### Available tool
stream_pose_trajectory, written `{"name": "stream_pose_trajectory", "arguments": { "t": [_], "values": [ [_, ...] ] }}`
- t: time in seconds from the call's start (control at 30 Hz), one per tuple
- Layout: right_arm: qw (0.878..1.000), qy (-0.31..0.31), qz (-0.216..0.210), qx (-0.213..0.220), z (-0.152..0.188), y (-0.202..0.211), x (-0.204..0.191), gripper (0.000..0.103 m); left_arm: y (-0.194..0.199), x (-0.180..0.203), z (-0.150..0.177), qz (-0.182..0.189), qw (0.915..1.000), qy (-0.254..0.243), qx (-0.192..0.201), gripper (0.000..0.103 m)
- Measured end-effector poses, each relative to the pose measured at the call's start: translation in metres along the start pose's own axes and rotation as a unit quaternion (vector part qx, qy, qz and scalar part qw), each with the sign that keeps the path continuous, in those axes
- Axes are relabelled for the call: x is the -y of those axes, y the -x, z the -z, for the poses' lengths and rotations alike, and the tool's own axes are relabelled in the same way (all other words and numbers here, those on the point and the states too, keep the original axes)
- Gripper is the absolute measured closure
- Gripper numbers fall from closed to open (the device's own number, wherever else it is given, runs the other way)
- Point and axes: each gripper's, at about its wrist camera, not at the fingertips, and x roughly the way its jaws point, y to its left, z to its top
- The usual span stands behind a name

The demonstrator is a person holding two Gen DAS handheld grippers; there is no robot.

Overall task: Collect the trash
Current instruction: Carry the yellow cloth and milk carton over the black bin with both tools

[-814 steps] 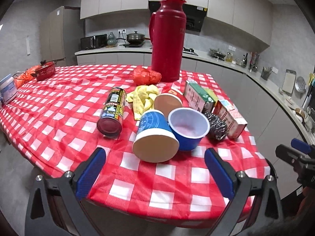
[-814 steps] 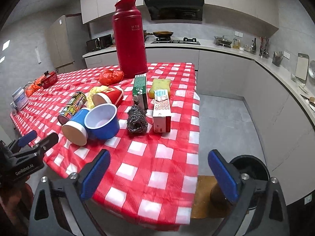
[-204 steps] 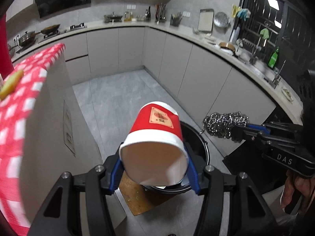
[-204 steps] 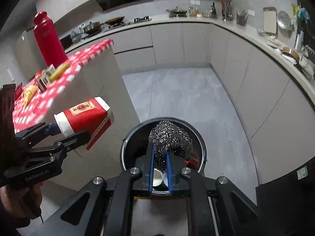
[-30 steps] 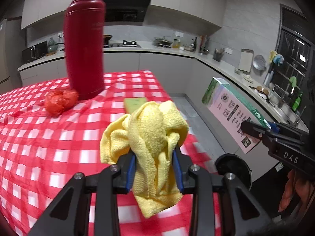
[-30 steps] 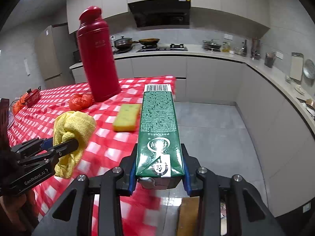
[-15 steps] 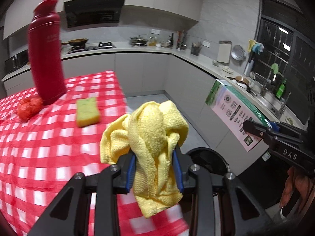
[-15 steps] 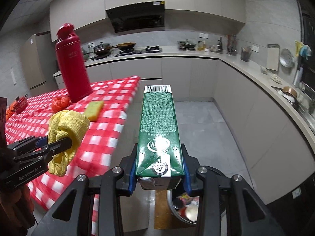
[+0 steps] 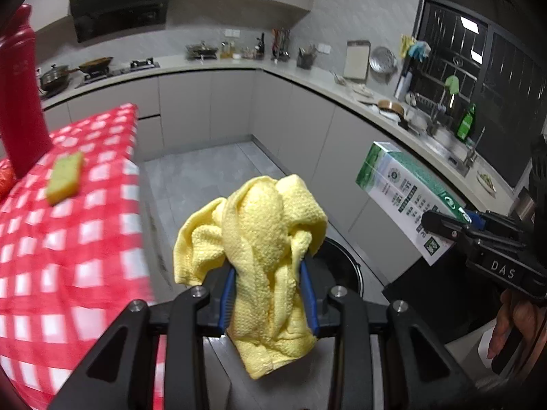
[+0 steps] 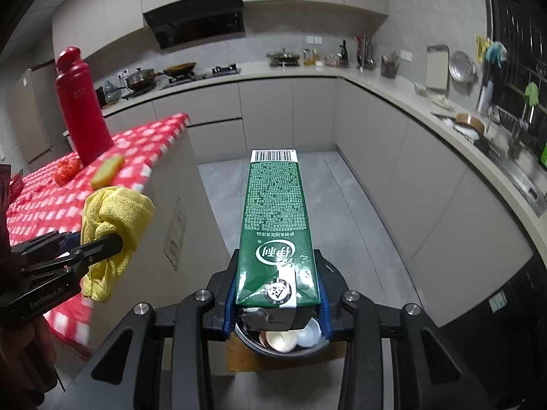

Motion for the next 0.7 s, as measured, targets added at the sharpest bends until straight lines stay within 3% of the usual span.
{"name": "stream_pose_trajectory", "arguments": {
  "t": [0.33,0.7],
  "values": [
    [0.999,-0.005,-0.002,-0.043,0.028,-0.032,0.050,0.064,-0.037,0.035,0.011,0.000,0.9996,0.001,-0.030,0.068],
    [0.996,0.024,-0.031,-0.081,0.045,-0.077,0.063,0.064,-0.074,0.050,0.026,-0.018,0.9981,0.026,-0.053,0.068]
  ]
}}
